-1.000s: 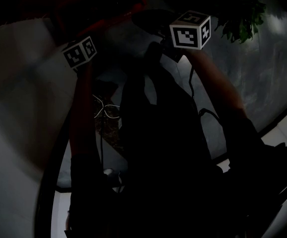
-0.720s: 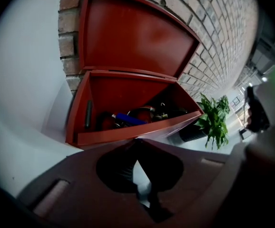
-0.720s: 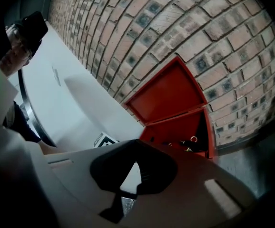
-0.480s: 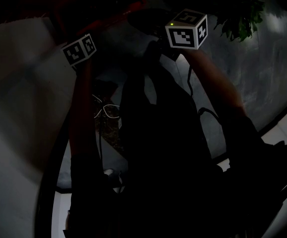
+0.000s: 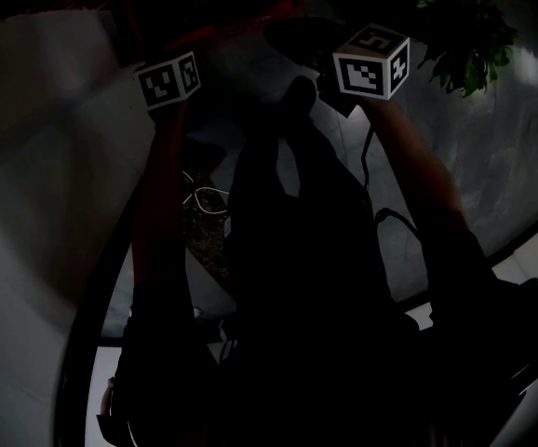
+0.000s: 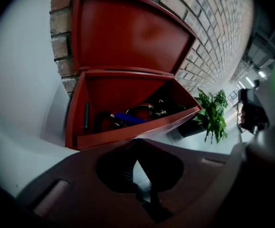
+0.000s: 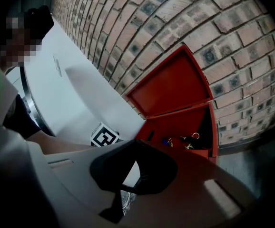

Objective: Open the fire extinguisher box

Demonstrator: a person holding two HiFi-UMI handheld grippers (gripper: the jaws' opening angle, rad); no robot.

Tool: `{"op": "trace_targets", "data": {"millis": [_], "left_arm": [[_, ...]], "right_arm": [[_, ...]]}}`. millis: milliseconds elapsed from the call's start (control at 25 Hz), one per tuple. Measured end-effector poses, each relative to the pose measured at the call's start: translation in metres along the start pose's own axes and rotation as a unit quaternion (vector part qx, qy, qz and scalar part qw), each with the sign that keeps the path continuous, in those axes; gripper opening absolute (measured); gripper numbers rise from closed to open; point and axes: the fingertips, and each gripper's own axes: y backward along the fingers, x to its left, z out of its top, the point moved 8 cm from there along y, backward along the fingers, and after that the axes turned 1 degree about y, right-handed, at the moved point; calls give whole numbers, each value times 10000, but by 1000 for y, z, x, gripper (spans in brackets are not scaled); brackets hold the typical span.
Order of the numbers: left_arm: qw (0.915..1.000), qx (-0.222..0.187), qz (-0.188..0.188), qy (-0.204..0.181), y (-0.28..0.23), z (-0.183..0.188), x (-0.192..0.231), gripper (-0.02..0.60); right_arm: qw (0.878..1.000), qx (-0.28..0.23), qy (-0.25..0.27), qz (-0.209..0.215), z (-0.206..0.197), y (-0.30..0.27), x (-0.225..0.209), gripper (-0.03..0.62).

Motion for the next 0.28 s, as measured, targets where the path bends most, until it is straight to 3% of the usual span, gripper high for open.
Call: {"op": "trace_targets", "data": {"millis": [280], "left_arm": [[9997,-21,-256,17,-5,8,-14,0]], "right_arm": [[9999,127,8,-40,8,11,-6,-2]]}}
